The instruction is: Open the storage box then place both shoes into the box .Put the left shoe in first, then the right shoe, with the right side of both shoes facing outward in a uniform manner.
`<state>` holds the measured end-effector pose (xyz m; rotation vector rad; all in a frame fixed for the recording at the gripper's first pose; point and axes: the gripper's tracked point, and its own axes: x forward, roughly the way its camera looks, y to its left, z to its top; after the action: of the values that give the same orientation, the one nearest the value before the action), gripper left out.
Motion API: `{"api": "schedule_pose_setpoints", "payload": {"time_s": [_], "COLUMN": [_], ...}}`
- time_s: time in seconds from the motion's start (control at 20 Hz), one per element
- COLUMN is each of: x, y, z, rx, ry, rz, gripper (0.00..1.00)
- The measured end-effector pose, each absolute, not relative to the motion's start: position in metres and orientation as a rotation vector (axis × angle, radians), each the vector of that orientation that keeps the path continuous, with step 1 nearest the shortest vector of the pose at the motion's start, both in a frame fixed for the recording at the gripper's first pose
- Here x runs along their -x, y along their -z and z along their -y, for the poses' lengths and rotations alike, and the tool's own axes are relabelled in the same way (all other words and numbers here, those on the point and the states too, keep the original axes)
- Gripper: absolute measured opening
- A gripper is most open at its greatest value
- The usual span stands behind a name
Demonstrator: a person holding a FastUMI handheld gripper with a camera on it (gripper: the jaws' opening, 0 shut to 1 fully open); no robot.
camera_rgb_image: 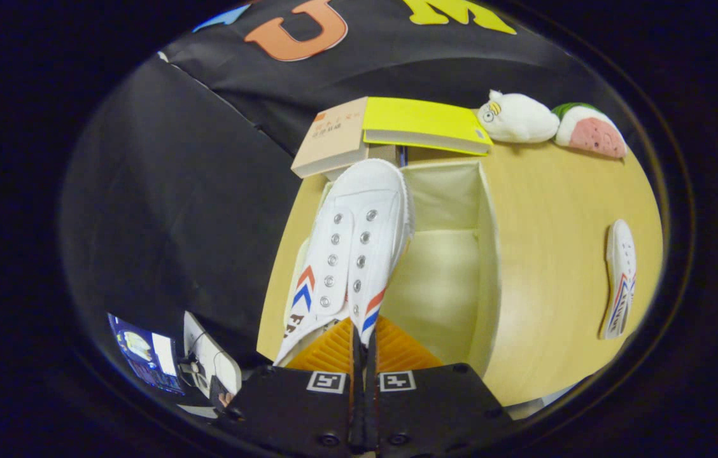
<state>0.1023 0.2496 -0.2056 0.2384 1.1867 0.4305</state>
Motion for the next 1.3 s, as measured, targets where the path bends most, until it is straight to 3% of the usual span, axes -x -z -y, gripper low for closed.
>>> {"api": "schedule_pose_setpoints", "payload": {"time_s": [0.35,0.65,0.75,0.8,0.9,0.95,1.0,1.05,1.3], "x": [-0.119,-0.113,-0.114,-0.114,-0.121,-0.120,-0.118,-0.117,-0.112], "y": [0.258,0.261,0.250,0.238,0.230,0.219,0.209,0.197,0.155], "z": [-0.275,-0.285,-0.293,-0.294,-0.286,-0.278,-0.269,-0.258,-0.182], "rx": [-0.230,-0.223,-0.250,-0.254,-0.236,-0.229,-0.229,-0.224,-0.132], "ry": [-0.372,-0.423,-0.470,-0.501,-0.511,-0.510,-0.511,-0.507,-0.497], "rz": [-1.284,-1.301,-1.256,-1.225,-1.185,-1.167,-1.152,-1.131,-1.033], "gripper": [0.06,0.10,0.20,0.31,0.62,0.70,0.91,0.98,0.99]}}
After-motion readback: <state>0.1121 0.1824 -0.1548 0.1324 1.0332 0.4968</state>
